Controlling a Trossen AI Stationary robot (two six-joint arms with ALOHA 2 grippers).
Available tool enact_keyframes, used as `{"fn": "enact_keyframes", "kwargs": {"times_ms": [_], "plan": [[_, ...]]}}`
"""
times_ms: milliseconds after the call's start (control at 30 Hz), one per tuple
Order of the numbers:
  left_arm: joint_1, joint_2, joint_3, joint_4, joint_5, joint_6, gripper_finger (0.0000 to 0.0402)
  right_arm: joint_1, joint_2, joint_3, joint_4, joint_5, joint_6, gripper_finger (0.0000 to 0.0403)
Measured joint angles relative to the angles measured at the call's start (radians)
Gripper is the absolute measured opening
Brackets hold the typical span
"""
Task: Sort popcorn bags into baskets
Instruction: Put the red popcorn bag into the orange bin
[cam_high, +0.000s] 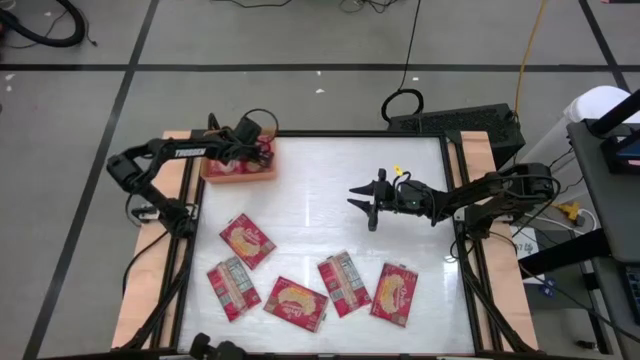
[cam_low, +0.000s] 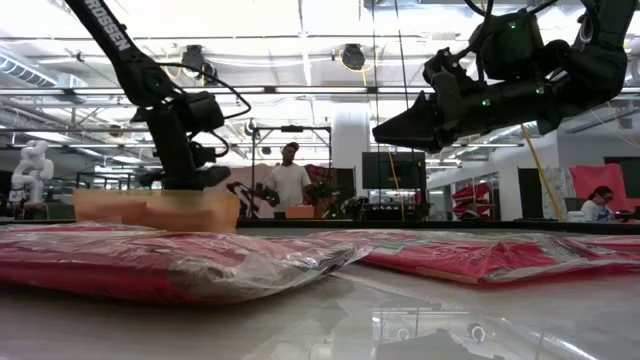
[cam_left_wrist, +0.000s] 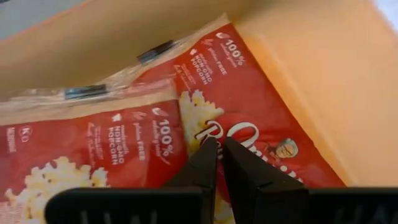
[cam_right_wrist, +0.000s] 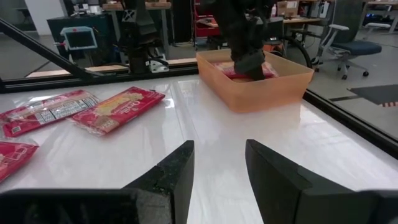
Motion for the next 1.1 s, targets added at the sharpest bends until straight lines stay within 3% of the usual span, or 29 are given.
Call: {"fn": "enact_keyframes", "kwargs": {"times_ms": [600, 867, 1100], "plan": [[0.033, -0.087, -0.015, -0.120, -0.100, 0.000, 0.0031, 0.000, 0.000, 0.000, -0.001, -0.002, -0.002, 0.0139], [0.040, -0.103, -0.015, -0.188, -0.226, -0.039, 0.0031, 0.000, 0.000, 0.000, -0.011, -0.002, 0.006, 0.0139], [0.040, -0.149, -0.015, -0.189, -0.232, -0.027, 0.0031, 0.000, 0.000, 0.000, -0.009, -0.002, 0.015, 0.0139]]}}
